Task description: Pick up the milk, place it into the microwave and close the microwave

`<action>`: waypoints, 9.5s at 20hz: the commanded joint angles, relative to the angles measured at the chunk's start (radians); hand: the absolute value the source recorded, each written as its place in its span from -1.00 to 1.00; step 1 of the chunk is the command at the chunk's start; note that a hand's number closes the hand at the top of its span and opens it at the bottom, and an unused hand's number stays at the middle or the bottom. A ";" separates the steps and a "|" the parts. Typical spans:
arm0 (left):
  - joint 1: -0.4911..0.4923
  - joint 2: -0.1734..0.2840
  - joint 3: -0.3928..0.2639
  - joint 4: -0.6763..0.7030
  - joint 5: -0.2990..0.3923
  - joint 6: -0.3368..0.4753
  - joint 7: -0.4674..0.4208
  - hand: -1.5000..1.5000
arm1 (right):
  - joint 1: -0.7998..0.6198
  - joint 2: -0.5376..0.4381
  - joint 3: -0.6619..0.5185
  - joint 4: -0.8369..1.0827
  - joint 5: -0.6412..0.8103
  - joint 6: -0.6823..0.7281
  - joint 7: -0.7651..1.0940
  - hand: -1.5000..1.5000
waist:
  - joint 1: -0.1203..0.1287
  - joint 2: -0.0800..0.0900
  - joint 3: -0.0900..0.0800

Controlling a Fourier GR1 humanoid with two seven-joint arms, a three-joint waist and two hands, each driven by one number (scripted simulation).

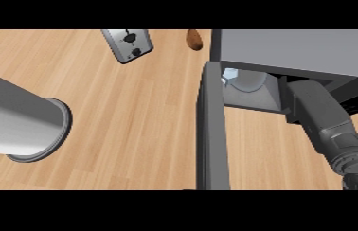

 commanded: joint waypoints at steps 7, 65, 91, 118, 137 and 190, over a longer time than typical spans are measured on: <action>-0.035 0.013 -0.003 0.030 -0.018 -0.002 0.001 -1.00 | -0.039 -0.065 0.018 0.010 0.016 -0.019 0.009 1.00 | 0.044 0.040 0.013; -0.118 -0.061 -0.198 0.147 -0.263 -0.097 -0.003 -1.00 | -0.151 0.044 0.043 0.022 0.009 0.004 0.066 -1.00 | -0.031 -0.006 0.008; -0.233 -0.241 -0.525 0.319 -0.779 -0.218 -0.095 1.00 | 0.317 0.240 0.032 -0.154 -0.103 0.568 -0.149 -1.00 | -0.181 -0.067 0.004; -0.562 -0.242 -0.955 0.875 -1.176 0.204 -0.441 1.00 | 1.274 0.021 0.080 -1.151 -0.369 0.875 -0.091 -1.00 | -0.196 -0.054 0.001; -0.922 -0.241 -1.574 1.075 -0.793 0.886 -0.293 1.00 | 1.397 -0.058 0.212 -1.687 -0.629 0.975 0.211 -1.00 | -0.249 -0.038 0.002; -1.457 -0.242 -1.332 1.530 -0.079 1.198 -0.591 1.00 | 1.343 -0.209 0.191 -2.055 -0.975 0.851 0.573 -1.00 | -0.395 0.026 0.004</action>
